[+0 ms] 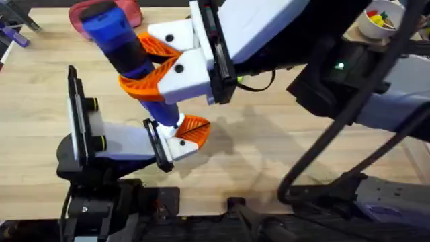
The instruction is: Pick up the gripper from the table and insert it into the empty holder that is missing its gripper. Then pick up a screw, insert it into the mounting hole, and use the screwdriver to tighten it. Finally, clean up the table by picking up the vegetable and placing it into the bucket.
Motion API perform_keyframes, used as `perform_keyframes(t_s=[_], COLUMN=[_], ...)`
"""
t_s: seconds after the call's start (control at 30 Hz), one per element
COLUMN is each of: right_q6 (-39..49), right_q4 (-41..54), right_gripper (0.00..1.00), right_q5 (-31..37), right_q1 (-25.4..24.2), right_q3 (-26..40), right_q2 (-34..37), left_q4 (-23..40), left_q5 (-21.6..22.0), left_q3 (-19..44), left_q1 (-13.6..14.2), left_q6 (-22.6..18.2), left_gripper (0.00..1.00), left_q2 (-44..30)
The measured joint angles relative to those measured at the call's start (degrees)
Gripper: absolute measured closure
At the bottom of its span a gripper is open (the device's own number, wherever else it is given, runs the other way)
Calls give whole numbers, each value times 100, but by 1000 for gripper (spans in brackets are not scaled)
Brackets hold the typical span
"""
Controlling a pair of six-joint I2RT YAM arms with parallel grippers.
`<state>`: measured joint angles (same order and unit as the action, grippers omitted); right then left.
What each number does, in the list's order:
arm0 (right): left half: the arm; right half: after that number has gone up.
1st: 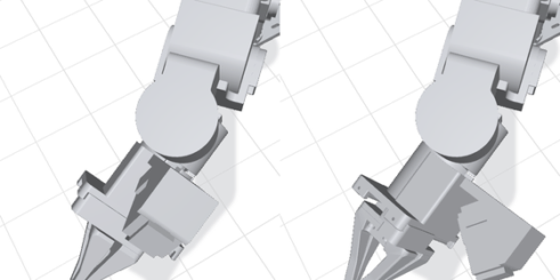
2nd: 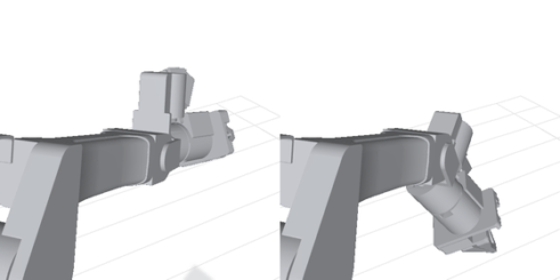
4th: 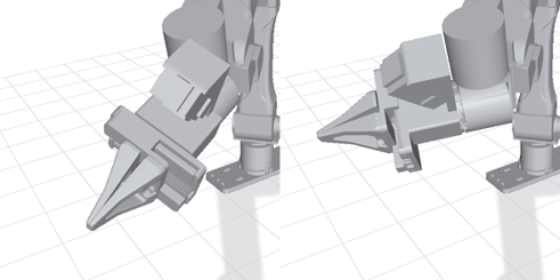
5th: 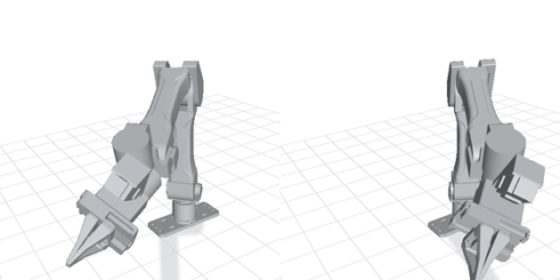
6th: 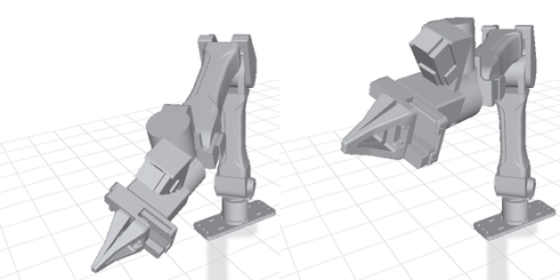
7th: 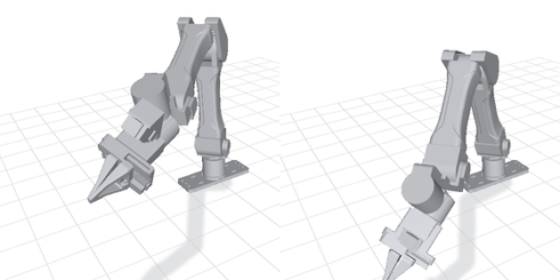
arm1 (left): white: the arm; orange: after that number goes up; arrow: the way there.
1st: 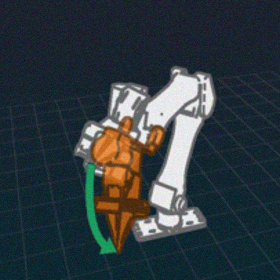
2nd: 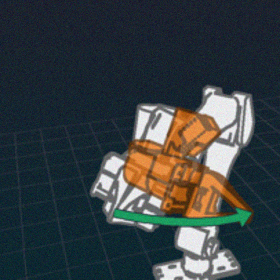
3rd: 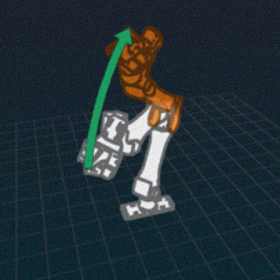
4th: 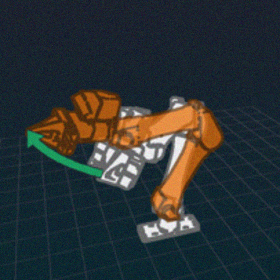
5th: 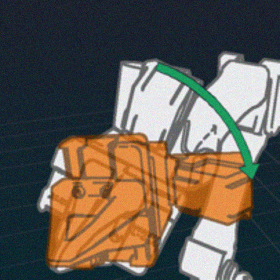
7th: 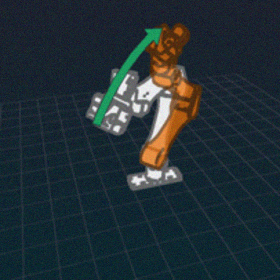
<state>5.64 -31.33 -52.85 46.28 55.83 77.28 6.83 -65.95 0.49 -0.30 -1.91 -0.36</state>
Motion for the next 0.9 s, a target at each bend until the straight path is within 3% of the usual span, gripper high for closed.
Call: perform_keyframes(t_s=[0.9], right_q6=[121], right_q4=[208], right_gripper=[992], right_q5=[-41], right_q1=[0], right_q3=[0], right_q2=[36], left_q4=[3], left_q5=[-11], left_q3=[0], left_q1=[0], left_q6=[2], left_gripper=[981], left_q2=[0])
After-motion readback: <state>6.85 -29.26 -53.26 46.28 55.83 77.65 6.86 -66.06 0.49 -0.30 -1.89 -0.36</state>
